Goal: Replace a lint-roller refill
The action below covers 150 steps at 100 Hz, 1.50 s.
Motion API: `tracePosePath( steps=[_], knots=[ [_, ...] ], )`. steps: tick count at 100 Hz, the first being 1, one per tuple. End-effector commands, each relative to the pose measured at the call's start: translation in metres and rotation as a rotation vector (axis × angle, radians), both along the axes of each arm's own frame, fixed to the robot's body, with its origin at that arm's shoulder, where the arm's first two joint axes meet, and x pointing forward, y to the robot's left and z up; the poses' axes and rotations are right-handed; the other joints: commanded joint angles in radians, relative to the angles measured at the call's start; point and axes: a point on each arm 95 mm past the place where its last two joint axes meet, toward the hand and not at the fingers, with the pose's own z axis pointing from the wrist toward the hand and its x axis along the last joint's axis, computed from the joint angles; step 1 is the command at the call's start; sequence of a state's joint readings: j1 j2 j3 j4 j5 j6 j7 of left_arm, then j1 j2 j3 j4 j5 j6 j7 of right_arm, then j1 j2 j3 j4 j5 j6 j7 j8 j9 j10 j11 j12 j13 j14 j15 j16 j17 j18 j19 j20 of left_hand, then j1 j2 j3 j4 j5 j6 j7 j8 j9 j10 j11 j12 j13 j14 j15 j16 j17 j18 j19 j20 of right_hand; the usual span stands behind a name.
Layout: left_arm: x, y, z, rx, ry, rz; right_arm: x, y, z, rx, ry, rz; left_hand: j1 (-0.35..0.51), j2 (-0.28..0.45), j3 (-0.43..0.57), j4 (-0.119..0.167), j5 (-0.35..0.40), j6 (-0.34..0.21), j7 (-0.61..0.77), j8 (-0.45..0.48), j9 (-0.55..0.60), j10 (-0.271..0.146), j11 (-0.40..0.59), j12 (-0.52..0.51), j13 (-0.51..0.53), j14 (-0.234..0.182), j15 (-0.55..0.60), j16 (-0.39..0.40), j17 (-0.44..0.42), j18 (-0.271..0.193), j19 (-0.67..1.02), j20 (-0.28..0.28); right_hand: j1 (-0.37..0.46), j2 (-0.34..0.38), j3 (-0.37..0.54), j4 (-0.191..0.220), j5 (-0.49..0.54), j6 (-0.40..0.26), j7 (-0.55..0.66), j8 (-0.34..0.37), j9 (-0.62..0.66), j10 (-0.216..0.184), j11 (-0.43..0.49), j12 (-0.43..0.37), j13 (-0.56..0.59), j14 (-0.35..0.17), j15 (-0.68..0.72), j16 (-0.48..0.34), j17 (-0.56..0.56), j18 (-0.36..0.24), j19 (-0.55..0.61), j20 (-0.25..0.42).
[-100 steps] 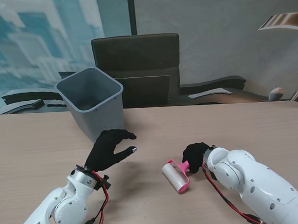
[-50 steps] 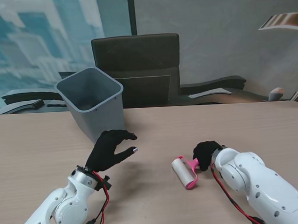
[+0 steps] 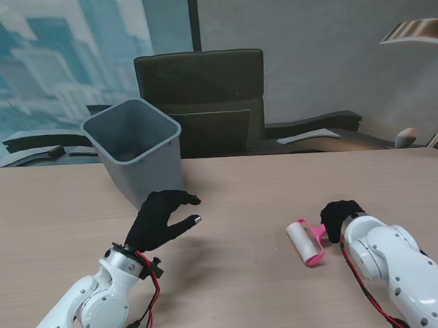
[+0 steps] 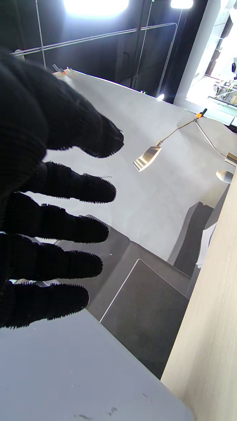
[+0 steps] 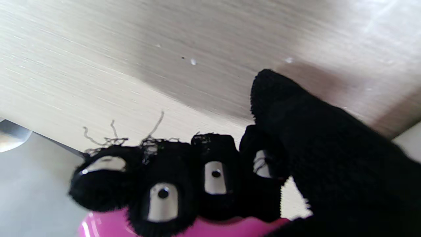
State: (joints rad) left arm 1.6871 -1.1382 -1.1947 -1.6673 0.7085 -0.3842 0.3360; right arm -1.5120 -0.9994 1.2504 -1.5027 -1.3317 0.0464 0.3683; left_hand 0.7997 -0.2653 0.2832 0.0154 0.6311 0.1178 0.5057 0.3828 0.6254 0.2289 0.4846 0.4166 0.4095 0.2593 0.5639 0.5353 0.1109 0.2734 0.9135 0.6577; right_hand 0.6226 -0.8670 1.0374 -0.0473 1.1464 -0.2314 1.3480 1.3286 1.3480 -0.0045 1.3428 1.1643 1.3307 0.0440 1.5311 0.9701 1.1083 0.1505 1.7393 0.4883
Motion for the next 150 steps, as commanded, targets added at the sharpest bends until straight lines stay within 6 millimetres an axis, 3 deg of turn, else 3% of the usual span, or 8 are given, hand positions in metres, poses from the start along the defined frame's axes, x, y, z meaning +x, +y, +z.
tracePosePath(
  steps=[1,16,62,86,109,150],
  knots=[
    [0.000,-0.001,-0.001,0.010,0.009,-0.002,-0.009,-0.003,-0.011,-0.014,0.040,0.005,0.005,-0.013,0.025,0.000,-0.001,-0.008,0.020,0.005,-0.001,-0.010,0.006,0.007,0.003,-0.002,0.015,0.012,-0.009,-0.004,0.018,0.010,0.028,0.007,0.010,-0.005,0.025,0.018,0.002,0.019,0.047,0.066,0.029,0.011,-0.004,-0.371,0.223,0.056,0.068,-0.045,0.194,0.041],
    [0.001,-0.002,-0.002,0.011,0.015,-0.003,-0.008,0.011,-0.004,0.029,0.039,0.058,0.006,-0.014,0.027,-0.001,0.000,-0.007,0.021,0.005,0.001,-0.010,0.007,0.007,0.003,-0.002,0.015,0.011,-0.009,-0.004,0.018,0.010,0.027,0.007,0.009,-0.005,0.024,0.020,0.001,0.020,0.047,0.067,0.029,0.011,-0.004,-0.370,0.223,0.056,0.068,-0.043,0.194,0.040],
    [0.001,-0.001,-0.002,0.014,0.011,-0.002,-0.008,0.084,0.003,0.191,0.100,0.215,0.007,-0.016,0.029,-0.003,-0.001,-0.007,0.021,0.005,0.000,-0.010,0.006,0.007,0.003,-0.002,0.016,0.011,-0.009,-0.005,0.018,0.009,0.019,0.003,0.008,-0.010,0.028,0.026,-0.009,0.022,0.056,0.064,0.018,0.006,-0.004,-0.373,0.223,0.057,0.070,-0.052,0.207,0.046],
    [0.000,-0.001,-0.002,0.014,0.010,-0.005,-0.007,0.101,0.001,0.235,0.127,0.243,0.007,-0.017,0.030,-0.003,-0.001,-0.008,0.021,0.005,-0.001,-0.008,0.006,0.007,0.003,-0.001,0.016,0.011,-0.009,-0.004,0.018,0.009,0.020,0.005,0.003,-0.012,0.027,0.026,-0.011,0.024,0.050,0.066,0.017,0.008,-0.004,-0.370,0.222,0.054,0.069,-0.052,0.204,0.046],
    [0.000,-0.001,-0.002,0.015,0.005,-0.005,-0.007,0.086,-0.002,0.193,0.096,0.212,0.007,-0.016,0.029,-0.003,0.000,-0.008,0.021,0.005,0.000,-0.009,0.006,0.007,0.004,-0.001,0.016,0.011,-0.008,-0.004,0.020,0.009,0.020,0.003,0.005,-0.012,0.027,0.026,-0.012,0.025,0.049,0.067,0.017,0.010,-0.004,-0.370,0.223,0.053,0.069,-0.051,0.203,0.045],
    [0.001,0.000,-0.003,0.026,0.008,-0.005,-0.018,0.009,-0.010,-0.027,0.035,0.043,0.006,-0.016,0.030,-0.004,0.000,-0.008,0.022,0.005,0.000,-0.011,0.006,0.007,0.005,-0.002,0.016,0.011,-0.008,-0.004,0.020,0.009,0.020,0.002,0.007,-0.014,0.026,0.025,-0.013,0.027,0.046,0.071,0.018,0.013,-0.004,-0.366,0.224,0.052,0.069,-0.050,0.200,0.044]
  ],
)
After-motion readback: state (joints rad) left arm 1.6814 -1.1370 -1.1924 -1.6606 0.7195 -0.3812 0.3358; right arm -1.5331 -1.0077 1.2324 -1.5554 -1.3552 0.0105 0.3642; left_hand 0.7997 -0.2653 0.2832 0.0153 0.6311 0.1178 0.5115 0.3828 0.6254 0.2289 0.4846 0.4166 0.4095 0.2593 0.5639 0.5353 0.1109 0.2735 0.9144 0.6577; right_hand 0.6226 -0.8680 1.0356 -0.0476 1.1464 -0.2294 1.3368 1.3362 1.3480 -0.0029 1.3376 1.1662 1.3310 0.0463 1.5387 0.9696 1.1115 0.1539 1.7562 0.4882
